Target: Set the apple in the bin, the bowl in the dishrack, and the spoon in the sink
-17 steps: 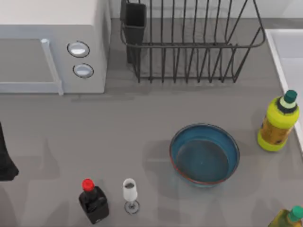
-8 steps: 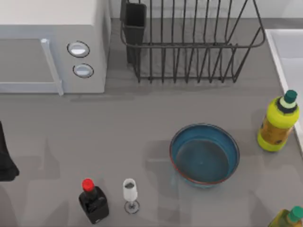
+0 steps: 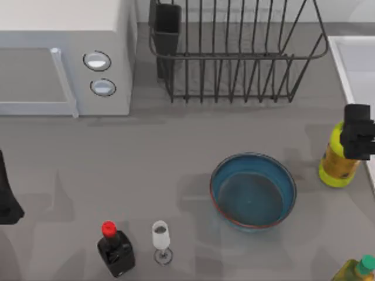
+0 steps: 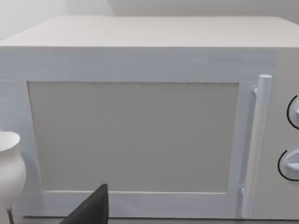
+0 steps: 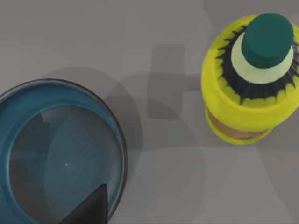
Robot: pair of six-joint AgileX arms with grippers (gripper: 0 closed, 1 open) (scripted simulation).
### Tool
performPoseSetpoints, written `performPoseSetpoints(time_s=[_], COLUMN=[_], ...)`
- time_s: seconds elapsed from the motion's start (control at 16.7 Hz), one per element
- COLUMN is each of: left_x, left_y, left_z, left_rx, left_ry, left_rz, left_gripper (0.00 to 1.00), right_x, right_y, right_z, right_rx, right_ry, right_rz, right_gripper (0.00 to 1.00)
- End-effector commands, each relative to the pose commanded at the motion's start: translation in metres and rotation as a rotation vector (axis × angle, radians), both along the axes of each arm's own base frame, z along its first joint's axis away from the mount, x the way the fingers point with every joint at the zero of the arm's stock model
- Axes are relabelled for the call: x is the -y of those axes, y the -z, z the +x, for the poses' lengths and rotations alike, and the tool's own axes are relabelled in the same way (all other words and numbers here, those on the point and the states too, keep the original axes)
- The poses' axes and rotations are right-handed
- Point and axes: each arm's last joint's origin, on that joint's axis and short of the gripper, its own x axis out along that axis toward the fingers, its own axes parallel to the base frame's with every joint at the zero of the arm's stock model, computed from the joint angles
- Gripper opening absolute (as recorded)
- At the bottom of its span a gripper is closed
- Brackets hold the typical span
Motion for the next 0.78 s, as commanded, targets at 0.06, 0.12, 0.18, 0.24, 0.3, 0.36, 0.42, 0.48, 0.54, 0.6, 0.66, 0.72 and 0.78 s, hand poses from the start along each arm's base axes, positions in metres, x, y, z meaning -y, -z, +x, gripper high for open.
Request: performPoseSetpoints(time_s=[0.06,0.12,0.18,0.24,0.3,0.36,0.42,0.48,0.54,0.6,0.66,0.72,0.78], left_x=[0.000,0.000,0.000,0.000,0.000,0.000,0.000,0.000,0.000,0.000,0.000,0.000,0.000], left_y=[0.000,0.000,0.000,0.000,0.000,0.000,0.000,0.000,0.000,0.000,0.000,0.000,0.000], left_z=[0.000,0.000,0.000,0.000,0.000,0.000,0.000,0.000,0.000,0.000,0.000,0.000,0.000], left_rx=[0.000,0.000,0.000,0.000,0.000,0.000,0.000,0.000,0.000,0.000,0.000,0.000,0.000], left_ry=[0.000,0.000,0.000,0.000,0.000,0.000,0.000,0.000,0.000,0.000,0.000,0.000,0.000], left_rz=[0.000,0.000,0.000,0.000,0.000,0.000,0.000,0.000,0.000,0.000,0.000,0.000,0.000], left_gripper=[1.00,1.00,1.00,1.00,1.00,1.00,1.00,1.00,1.00,1.00,1.00,1.00,1.00], right_x=[-0.010,-0.020,-0.030,-0.041,-0.050,-0.060,-0.069,-0.077,-0.084,-0.089,-0.093,-0.096,-0.098], right_y=[0.000,0.000,0.002,0.005,0.009,0.013,0.018,0.022,0.026,0.030,0.032,0.034,0.035], right_z=[0.012,0.023,0.034,0.043,0.052,0.060,0.067,0.073,0.078,0.082,0.084,0.086,0.087], right_rx=[-0.072,-0.141,-0.206,-0.267,-0.323,-0.375,-0.421,-0.461,-0.494,-0.521,-0.540,-0.552,-0.558], right_ry=[-0.003,-0.005,-0.006,-0.007,-0.006,-0.005,-0.003,-0.001,0.001,0.003,0.004,0.006,0.006], right_rz=[-0.012,-0.025,-0.041,-0.059,-0.077,-0.096,-0.115,-0.133,-0.148,-0.162,-0.172,-0.179,-0.182], right_gripper=[1.00,1.00,1.00,1.00,1.00,1.00,1.00,1.00,1.00,1.00,1.00,1.00,1.00])
